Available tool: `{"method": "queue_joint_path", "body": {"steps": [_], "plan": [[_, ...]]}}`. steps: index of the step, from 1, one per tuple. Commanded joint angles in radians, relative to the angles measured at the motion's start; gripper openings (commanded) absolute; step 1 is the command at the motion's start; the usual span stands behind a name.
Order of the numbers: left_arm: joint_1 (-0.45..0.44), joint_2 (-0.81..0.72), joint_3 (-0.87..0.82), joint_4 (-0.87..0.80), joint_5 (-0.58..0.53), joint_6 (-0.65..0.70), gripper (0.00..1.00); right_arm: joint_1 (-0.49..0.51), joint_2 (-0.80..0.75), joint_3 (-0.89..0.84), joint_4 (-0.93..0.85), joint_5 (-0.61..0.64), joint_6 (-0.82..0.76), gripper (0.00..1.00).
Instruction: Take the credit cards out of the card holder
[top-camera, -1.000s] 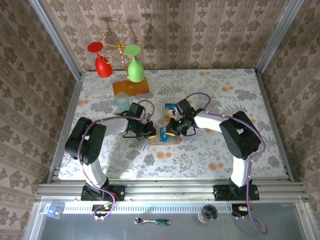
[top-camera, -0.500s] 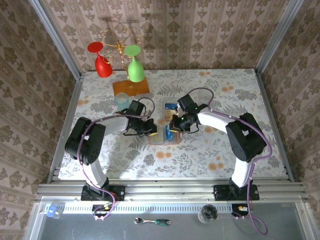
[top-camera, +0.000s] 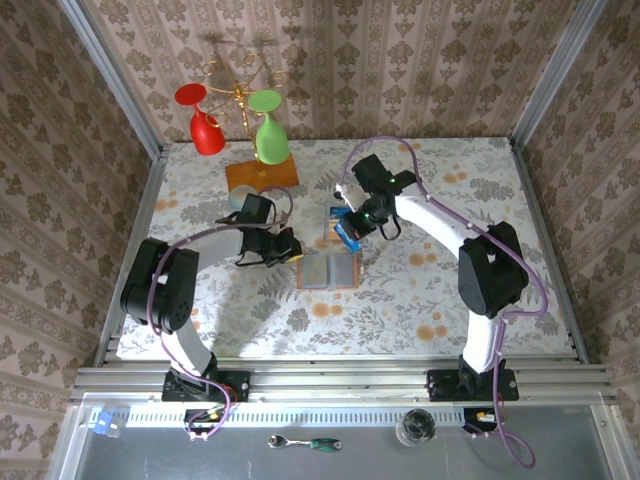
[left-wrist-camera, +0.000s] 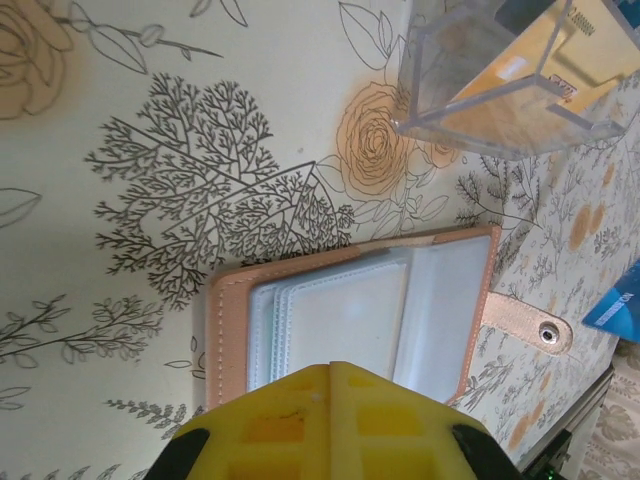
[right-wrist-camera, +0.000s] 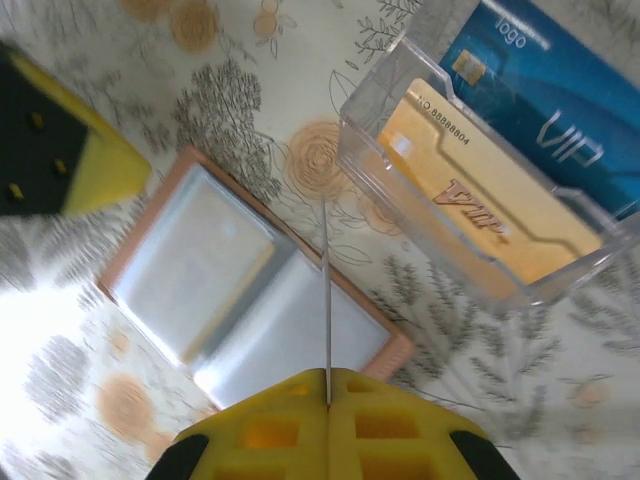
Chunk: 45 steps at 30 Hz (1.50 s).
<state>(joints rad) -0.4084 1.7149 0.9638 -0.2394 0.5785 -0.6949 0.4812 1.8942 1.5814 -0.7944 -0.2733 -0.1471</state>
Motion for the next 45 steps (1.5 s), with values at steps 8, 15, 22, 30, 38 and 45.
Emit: {"method": "queue_joint_path", "body": {"steps": [8,15,22,30,38,45], "plan": [[0.03,-0.023,0.009,-0.019,0.016,0.021,0.02,0.004,0.149,0.267,-0.252,0.237,-0.601,0.0],[0.031,-0.01,0.021,-0.013,0.019,0.005,0.02,-0.005,0.299,0.524,-0.339,0.238,-0.676,0.0],[0.034,0.005,0.033,-0.015,0.024,-0.002,0.02,-0.016,0.425,0.724,-0.395,0.232,-0.713,0.0],[0.044,0.019,0.054,-0.035,0.027,0.002,0.02,-0.023,0.488,0.779,-0.401,0.221,-0.731,0.0],[0.046,0.031,0.056,-0.031,0.03,-0.002,0.03,-0.032,0.505,0.779,-0.372,0.257,-0.727,0.13],[0.046,0.025,0.054,-0.029,0.035,-0.001,0.03,-0.032,0.472,0.77,-0.351,0.273,-0.7,0.19]]}}
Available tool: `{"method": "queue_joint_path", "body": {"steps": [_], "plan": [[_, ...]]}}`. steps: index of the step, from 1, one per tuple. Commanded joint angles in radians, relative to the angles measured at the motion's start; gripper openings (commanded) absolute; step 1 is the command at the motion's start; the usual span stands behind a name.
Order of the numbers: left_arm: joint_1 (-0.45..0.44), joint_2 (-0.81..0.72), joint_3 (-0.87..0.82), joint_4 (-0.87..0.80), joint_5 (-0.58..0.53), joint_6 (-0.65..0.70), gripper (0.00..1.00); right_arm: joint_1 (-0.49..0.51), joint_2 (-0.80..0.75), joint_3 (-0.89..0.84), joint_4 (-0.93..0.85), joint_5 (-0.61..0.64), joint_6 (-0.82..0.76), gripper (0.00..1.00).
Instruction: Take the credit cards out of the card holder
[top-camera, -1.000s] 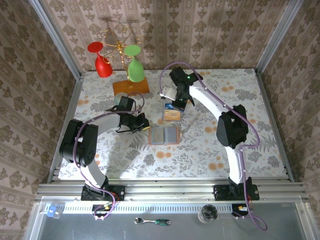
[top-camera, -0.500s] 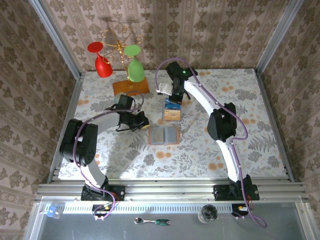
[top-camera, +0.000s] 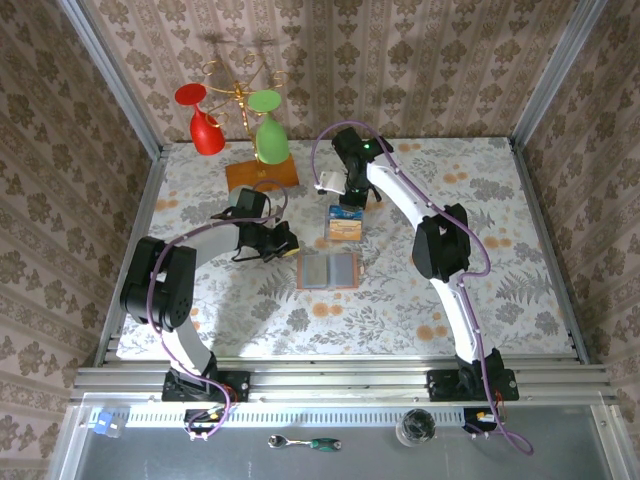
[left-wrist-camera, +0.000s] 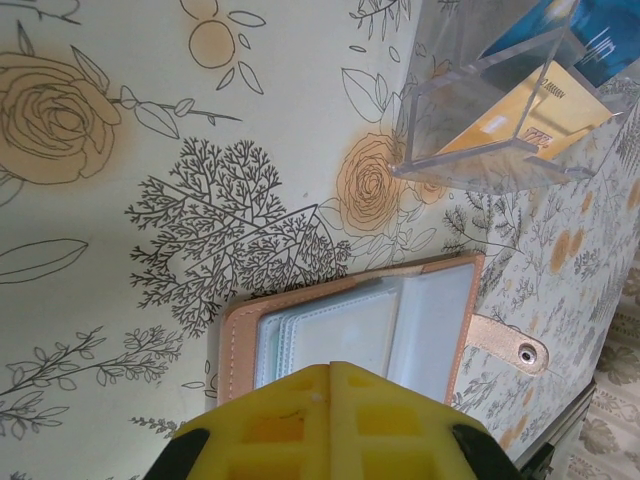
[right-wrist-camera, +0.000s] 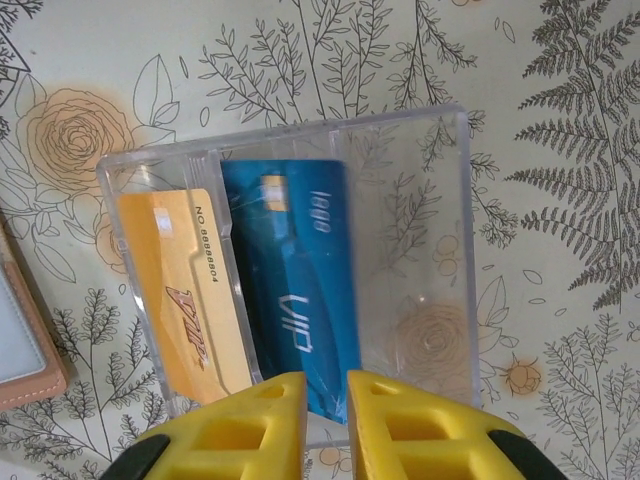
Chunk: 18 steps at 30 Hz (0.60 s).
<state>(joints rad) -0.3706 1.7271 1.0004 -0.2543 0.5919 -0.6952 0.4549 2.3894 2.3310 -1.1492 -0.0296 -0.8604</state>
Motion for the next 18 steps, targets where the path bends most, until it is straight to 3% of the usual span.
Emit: {"method": "queue_joint_path", "body": {"steps": [1,6,11,18], "plan": [[0.006,0.012,0.016,-0.012,0.024,-0.001,0.03,-0.005,-0.033,0.013,0.011,0.03,0.025,0.19],[0.001,0.007,0.002,-0.004,0.034,0.003,0.02,0.0,-0.128,-0.113,0.12,-0.004,0.168,0.2],[-0.011,0.002,-0.027,0.017,0.033,0.001,0.01,0.014,-0.262,-0.346,0.299,-0.061,0.342,0.21],[-0.023,-0.008,-0.079,0.052,0.022,-0.004,0.0,0.019,-0.372,-0.554,0.468,-0.099,0.699,0.22]]}}
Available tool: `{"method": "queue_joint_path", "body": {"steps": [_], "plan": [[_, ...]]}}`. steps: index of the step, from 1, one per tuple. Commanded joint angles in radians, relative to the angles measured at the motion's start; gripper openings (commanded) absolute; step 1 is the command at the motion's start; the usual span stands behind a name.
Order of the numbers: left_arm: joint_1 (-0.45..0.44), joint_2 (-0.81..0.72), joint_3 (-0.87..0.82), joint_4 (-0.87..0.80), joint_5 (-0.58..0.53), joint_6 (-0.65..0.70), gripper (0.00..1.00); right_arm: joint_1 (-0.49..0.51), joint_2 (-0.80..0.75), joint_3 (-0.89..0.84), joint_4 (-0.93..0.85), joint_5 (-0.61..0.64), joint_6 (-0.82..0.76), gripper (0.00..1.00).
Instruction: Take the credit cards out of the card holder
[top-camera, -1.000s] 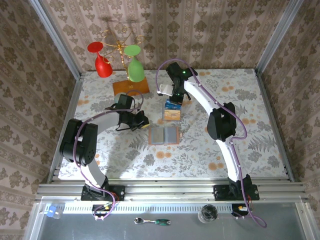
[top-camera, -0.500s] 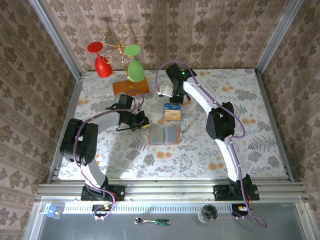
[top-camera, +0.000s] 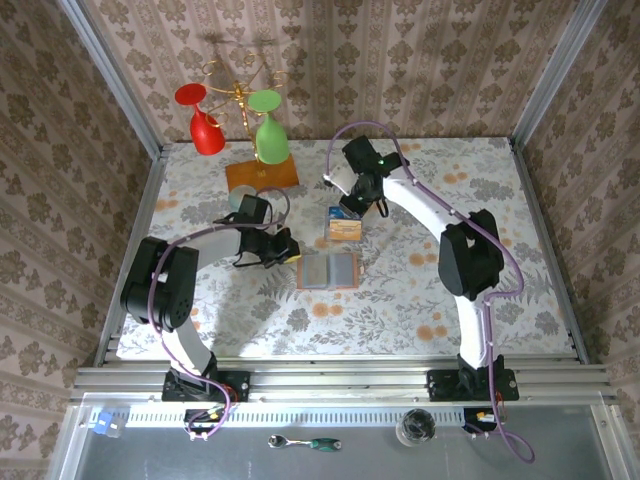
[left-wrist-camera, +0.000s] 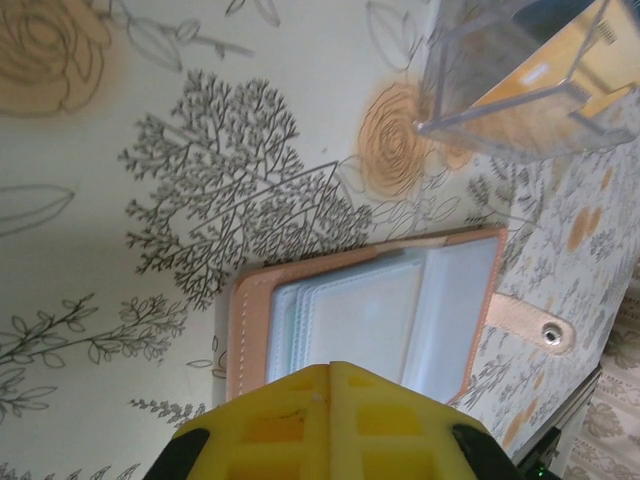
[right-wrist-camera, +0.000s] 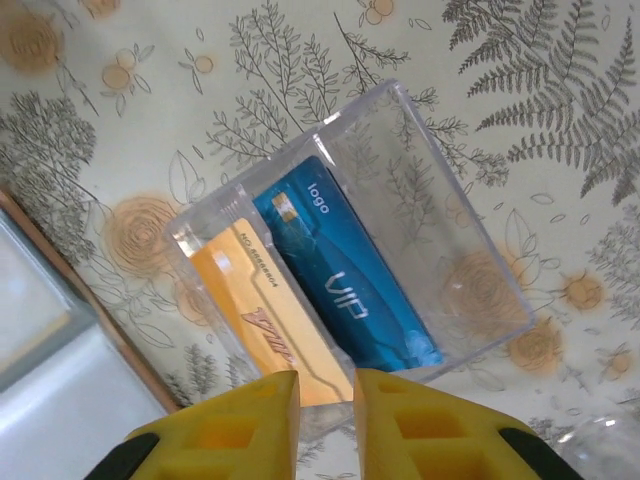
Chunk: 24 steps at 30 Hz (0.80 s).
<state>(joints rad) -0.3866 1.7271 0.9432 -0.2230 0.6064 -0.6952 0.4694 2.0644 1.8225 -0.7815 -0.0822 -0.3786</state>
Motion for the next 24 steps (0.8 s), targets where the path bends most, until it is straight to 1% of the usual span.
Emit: {"method": "queue_joint_path", "body": {"steps": [1,5,8,11,16,24], "plan": [[-0.008,-0.008,-0.028,0.023,0.009,-0.003,0.0,0.006,-0.06,-0.07,0.117,-0.065,0.273,0.22],[-0.017,-0.018,-0.055,0.038,-0.006,-0.005,0.0,0.014,-0.119,-0.194,0.21,-0.148,0.483,0.22],[-0.018,-0.021,-0.072,0.042,-0.016,-0.004,0.0,0.029,-0.158,-0.276,0.286,-0.192,0.6,0.21],[-0.02,-0.02,-0.091,0.067,-0.007,-0.012,0.0,0.045,-0.173,-0.325,0.313,-0.234,0.693,0.2],[-0.031,-0.033,-0.111,0.077,-0.008,-0.019,0.0,0.078,-0.175,-0.374,0.327,-0.274,0.802,0.18],[-0.047,-0.07,-0.144,0.07,-0.009,-0.029,0.0,0.126,-0.199,-0.457,0.386,-0.302,0.916,0.16]]}}
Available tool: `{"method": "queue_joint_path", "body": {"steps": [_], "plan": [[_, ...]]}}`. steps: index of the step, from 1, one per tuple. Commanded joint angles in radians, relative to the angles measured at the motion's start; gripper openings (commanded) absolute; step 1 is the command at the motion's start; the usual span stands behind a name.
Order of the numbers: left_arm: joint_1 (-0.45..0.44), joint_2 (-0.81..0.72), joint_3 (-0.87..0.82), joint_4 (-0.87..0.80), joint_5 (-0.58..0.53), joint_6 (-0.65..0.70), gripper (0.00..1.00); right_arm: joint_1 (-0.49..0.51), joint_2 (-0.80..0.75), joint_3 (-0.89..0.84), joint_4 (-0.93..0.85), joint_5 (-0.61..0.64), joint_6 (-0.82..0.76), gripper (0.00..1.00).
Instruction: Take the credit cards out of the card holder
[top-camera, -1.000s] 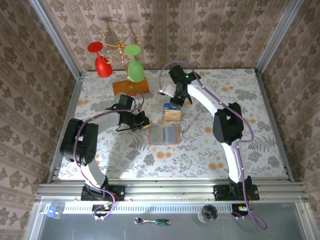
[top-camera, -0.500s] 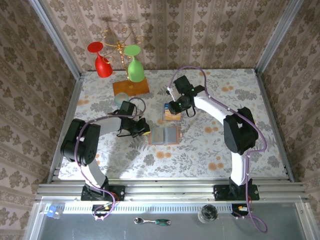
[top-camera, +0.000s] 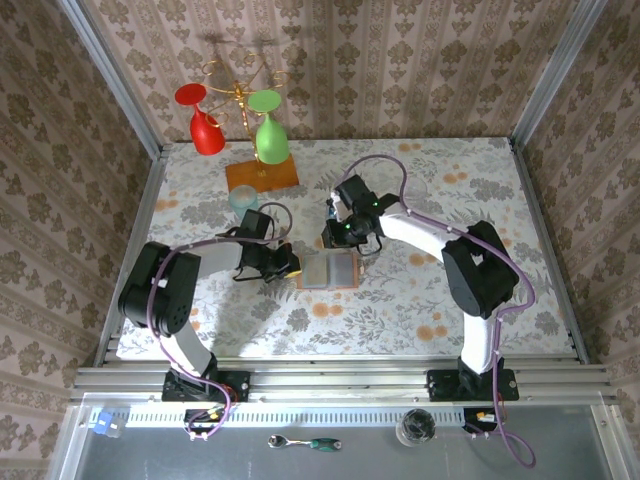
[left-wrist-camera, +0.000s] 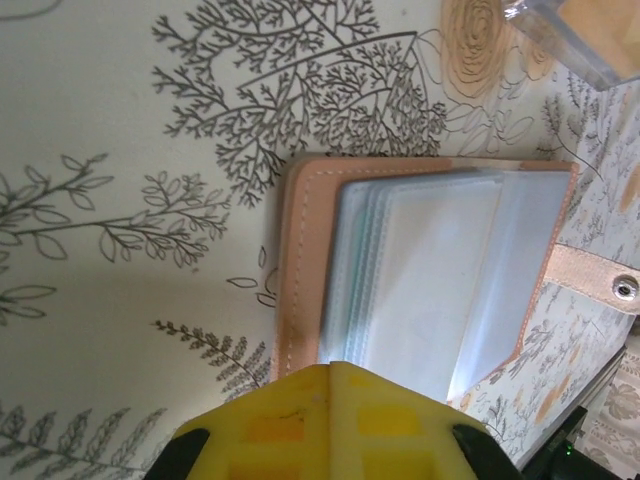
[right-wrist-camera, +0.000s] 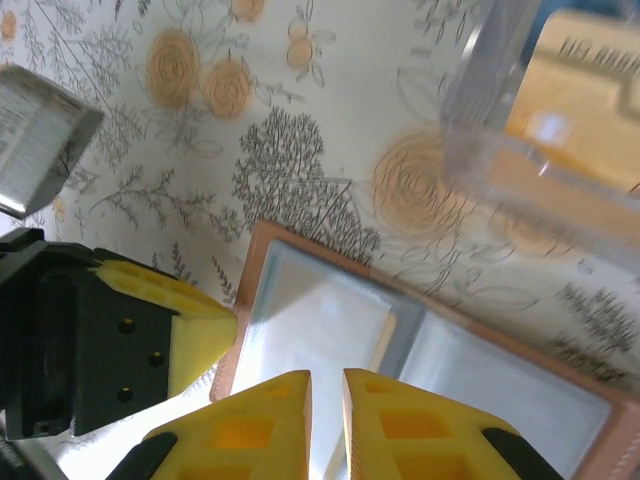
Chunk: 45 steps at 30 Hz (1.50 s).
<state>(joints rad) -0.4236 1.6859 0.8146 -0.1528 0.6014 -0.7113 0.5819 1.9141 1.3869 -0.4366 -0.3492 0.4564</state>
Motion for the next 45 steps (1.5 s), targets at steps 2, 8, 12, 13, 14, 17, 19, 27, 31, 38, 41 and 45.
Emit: {"method": "queue_joint_path", "body": {"steps": [2,8,12,13,14,17,19,27,31,38,41,45], "plan": [[-0.014,-0.029,-0.019,-0.005,-0.011,-0.012,0.0,0.021,-0.051,-0.036,0.037,-0.026,0.11,0.16],[-0.015,-0.009,-0.026,-0.017,-0.032,0.001,0.0,0.026,-0.033,-0.055,0.039,-0.076,0.2,0.15],[-0.014,-0.001,-0.031,-0.015,-0.04,0.005,0.0,0.029,-0.031,-0.087,0.078,-0.098,0.228,0.16],[-0.014,0.002,-0.032,-0.013,-0.038,0.004,0.0,0.029,-0.027,-0.089,0.079,-0.1,0.235,0.18],[-0.014,0.005,-0.033,-0.01,-0.037,0.004,0.0,0.03,-0.023,-0.09,0.08,-0.103,0.24,0.18],[-0.014,0.015,-0.034,-0.004,-0.034,0.005,0.0,0.035,-0.011,-0.099,0.105,-0.121,0.26,0.21],[-0.014,0.018,-0.035,-0.001,-0.031,0.005,0.0,0.038,-0.008,-0.107,0.128,-0.137,0.278,0.24],[-0.014,0.029,-0.039,0.004,-0.028,0.005,0.0,0.041,0.039,-0.107,0.17,-0.18,0.322,0.32],[-0.012,0.029,-0.043,0.007,-0.025,0.003,0.0,0.042,0.056,-0.104,0.166,-0.189,0.329,0.33],[-0.008,0.032,-0.046,0.012,-0.023,0.002,0.0,0.047,0.092,-0.098,0.157,-0.203,0.329,0.33],[-0.007,0.033,-0.045,0.012,-0.021,0.004,0.0,0.049,0.104,-0.095,0.151,-0.201,0.329,0.34],[-0.007,0.034,-0.045,0.011,-0.02,0.005,0.0,0.049,0.106,-0.093,0.131,-0.184,0.322,0.34]]}}
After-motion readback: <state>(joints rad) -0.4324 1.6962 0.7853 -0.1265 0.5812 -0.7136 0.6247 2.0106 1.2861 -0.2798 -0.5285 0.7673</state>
